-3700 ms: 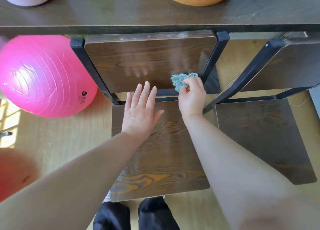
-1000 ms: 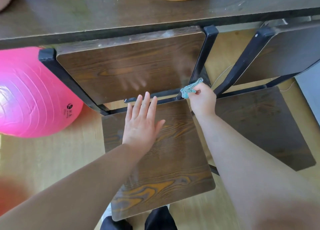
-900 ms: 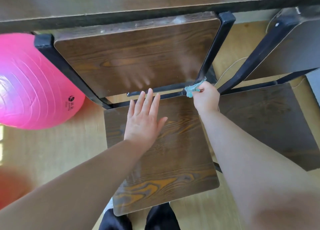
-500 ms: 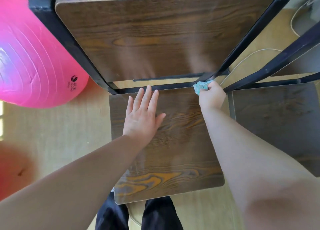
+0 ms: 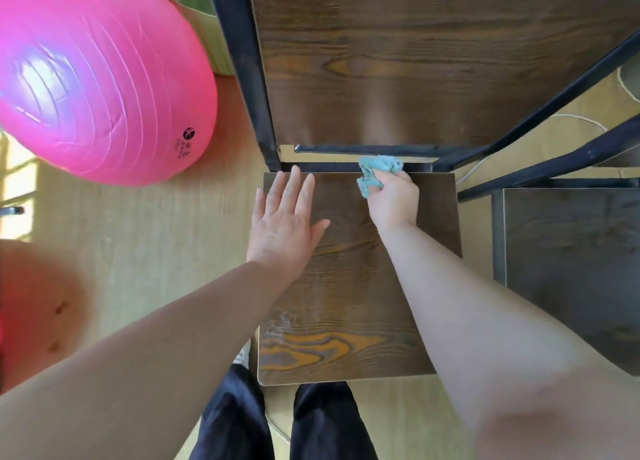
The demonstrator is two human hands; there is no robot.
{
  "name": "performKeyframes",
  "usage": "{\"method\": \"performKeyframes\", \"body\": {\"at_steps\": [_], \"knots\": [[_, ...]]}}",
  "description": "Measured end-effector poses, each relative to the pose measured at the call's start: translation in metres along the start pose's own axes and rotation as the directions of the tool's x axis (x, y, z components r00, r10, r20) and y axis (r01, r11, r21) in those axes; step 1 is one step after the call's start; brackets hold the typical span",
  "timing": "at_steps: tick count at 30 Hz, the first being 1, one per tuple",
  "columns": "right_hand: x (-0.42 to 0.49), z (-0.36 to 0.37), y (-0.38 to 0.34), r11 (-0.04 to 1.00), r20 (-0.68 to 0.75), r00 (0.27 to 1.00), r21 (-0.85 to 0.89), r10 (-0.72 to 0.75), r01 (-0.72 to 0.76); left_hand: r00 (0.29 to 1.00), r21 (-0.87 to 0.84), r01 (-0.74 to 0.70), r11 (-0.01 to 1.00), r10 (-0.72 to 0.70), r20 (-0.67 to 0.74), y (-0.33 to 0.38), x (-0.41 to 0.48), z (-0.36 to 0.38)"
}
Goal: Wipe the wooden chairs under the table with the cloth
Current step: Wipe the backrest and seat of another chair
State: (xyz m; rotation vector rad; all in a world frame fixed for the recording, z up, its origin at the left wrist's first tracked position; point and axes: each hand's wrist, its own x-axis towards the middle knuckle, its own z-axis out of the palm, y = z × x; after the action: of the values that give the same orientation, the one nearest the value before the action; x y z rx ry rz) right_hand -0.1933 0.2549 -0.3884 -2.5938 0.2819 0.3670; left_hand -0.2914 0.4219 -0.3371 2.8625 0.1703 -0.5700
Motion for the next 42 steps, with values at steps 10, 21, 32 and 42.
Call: {"method": "performKeyframes", "body": {"at_steps": [10,21,32,42], "knots": [[-0.059,0.052,-0.063,0.984,0.127,0.981,-0.089,-0.145,0.157,0.995,0.021,0.090,0.996,-0.091,0.041,-0.070,-0.024,-0.006],[-0.186,0.079,-0.032,0.932,0.312,0.893,-0.052,-0.325,0.357,0.995,0.025,0.078,0.997,-0.079,0.056,-0.104,-0.059,-0.001],[-0.106,-0.036,0.060,0.992,-0.123,0.987,-0.069,0.101,-0.110,0.992,0.055,0.026,0.998,-0.032,0.120,-0.062,-0.055,0.014],[-0.047,-0.058,0.104,0.970,-0.072,0.970,-0.062,0.230,-0.235,0.994,0.064,0.002,0.998,-0.009,0.105,-0.042,-0.037,0.032]]}}
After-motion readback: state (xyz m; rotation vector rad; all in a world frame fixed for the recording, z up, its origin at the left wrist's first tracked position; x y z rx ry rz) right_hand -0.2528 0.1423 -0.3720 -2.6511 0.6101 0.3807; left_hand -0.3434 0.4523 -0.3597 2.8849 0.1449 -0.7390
